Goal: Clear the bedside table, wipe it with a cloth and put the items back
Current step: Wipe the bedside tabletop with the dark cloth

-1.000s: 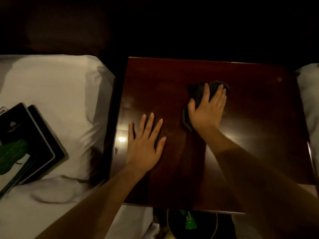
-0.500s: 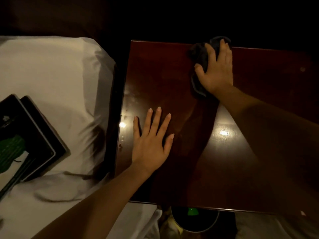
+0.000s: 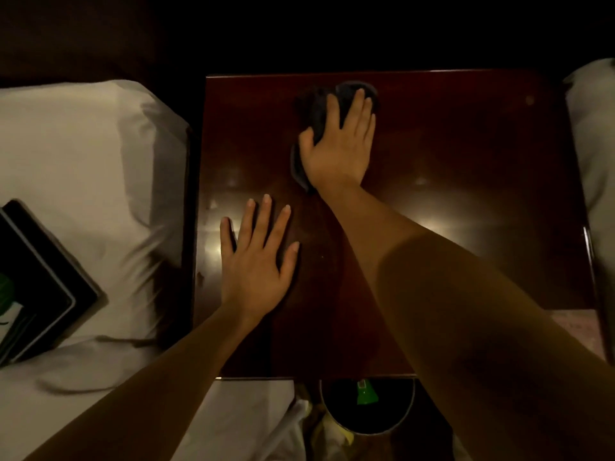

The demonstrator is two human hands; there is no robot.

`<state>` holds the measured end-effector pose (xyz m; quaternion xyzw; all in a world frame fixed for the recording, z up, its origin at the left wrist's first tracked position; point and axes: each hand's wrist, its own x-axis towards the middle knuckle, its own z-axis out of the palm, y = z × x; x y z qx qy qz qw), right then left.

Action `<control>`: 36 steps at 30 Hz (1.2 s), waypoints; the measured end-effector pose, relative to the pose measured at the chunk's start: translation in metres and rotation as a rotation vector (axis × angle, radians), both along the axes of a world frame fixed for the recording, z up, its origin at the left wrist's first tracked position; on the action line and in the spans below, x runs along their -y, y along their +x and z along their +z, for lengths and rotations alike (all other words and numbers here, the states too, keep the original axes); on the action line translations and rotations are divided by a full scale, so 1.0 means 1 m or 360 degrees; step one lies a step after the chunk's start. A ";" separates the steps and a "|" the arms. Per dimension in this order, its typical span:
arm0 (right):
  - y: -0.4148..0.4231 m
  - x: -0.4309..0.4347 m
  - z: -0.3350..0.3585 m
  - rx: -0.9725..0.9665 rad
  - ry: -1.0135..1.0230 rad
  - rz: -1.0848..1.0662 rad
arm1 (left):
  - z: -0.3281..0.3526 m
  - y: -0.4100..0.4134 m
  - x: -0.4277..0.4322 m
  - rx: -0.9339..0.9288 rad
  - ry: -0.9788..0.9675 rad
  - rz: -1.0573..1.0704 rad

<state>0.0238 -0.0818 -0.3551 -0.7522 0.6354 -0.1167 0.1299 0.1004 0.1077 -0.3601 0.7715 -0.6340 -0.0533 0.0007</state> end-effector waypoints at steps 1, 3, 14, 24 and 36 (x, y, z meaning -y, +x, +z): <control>-0.009 -0.003 0.001 0.0005 -0.0002 -0.0048 | 0.001 0.000 0.000 -0.0012 0.0013 0.0008; -0.032 -0.009 0.003 0.0019 0.0000 -0.0128 | 0.002 -0.001 0.001 -0.0038 0.0027 0.0028; -0.141 -0.108 0.002 0.0044 -0.0064 -0.0477 | 0.009 -0.004 0.001 -0.0104 -0.0004 0.0038; -0.124 -0.205 0.003 0.0039 -0.0032 -0.0280 | 0.005 -0.003 -0.003 -0.0131 -0.0061 0.0040; -0.082 -0.249 0.008 0.0066 0.0033 -0.0288 | 0.004 0.001 -0.070 -0.0098 -0.0107 0.0079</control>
